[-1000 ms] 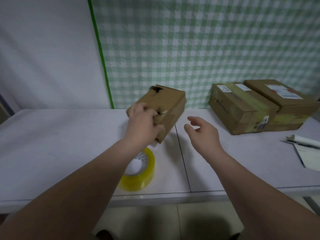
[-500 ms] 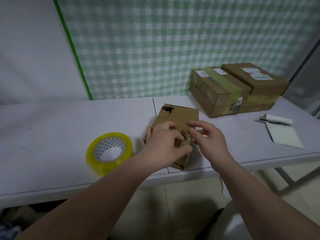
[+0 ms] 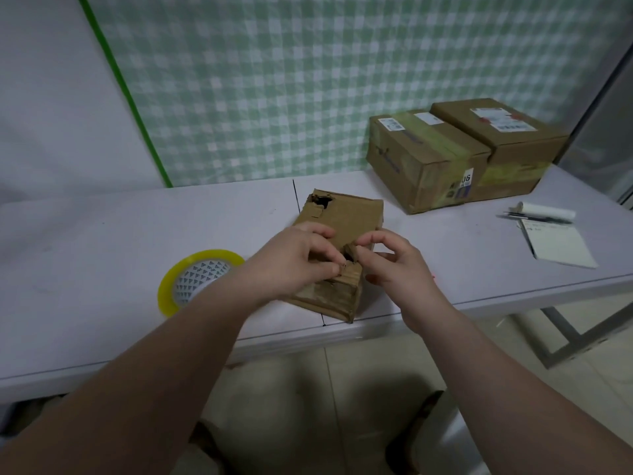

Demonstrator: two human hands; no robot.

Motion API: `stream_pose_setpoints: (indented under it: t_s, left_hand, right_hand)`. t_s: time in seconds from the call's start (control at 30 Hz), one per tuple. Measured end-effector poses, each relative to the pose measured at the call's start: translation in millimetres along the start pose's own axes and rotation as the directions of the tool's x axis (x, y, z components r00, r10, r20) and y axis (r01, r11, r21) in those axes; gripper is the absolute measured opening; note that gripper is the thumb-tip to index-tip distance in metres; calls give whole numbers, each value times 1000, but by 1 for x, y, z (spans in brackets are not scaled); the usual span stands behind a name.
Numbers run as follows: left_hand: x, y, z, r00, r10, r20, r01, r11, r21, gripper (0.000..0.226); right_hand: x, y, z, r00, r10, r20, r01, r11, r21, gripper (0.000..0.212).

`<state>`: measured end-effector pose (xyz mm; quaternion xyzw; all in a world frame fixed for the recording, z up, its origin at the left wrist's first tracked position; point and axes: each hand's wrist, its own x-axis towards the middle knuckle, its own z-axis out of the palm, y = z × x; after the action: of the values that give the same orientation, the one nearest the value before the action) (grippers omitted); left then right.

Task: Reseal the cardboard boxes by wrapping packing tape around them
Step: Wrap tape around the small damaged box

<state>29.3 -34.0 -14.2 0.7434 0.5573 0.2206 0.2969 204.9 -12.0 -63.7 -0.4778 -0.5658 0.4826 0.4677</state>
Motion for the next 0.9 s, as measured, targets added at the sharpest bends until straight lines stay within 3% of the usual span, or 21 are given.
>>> stream_pose_setpoints:
  t_s: [0.23,0.57,0.9]
  left_hand:
    - [2,1,8,989,-38,-146,27,996,-79,18]
    - [2,0,11,975,-55,-214,36,995,-93,24]
    - [2,-2,14,968,-3,-249,-4,1000,-28,9]
  right_hand:
    - [-2,0,2,1000,19,23,-20,999,27,12]
    - [-1,2,7,1000,4,-13,-4,1000,20,19]
    - [-4,3,11,1000,20,-17,-20,1000,19,8]
